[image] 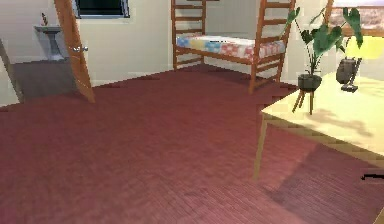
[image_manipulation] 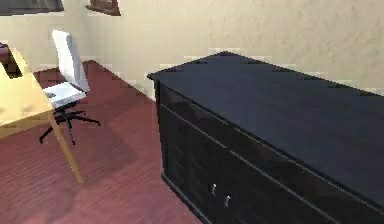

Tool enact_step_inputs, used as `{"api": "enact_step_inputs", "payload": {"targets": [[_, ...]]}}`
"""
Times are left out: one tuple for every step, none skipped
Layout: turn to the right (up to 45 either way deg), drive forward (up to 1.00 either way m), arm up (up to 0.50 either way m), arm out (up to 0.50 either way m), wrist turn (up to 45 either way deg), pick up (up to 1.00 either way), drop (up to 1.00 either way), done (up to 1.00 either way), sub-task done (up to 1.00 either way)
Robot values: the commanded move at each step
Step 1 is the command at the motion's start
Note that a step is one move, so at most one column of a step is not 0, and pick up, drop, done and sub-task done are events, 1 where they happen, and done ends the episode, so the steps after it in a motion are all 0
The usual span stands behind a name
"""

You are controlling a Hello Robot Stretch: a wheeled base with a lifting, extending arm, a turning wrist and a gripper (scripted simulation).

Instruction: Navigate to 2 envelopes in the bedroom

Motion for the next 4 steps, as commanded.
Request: {"api": "enact_step_inputs", "payload": {"targets": [[0.0, 1.00, 0.00, 0.00, 0.0, 0.00, 0.00, 0.00, 0.00], [0.0, 0.25, 0.00, 0.00, 0.0, 0.00, 0.00, 0.00, 0.00], [3.0, 0.00, 0.00, 0.00, 0.0, 0.00, 0.00, 0.00, 0.00], [-45.0, 0.00, 0.00, 0.00, 0.0, 0.00, 0.00, 0.00, 0.00]]}}
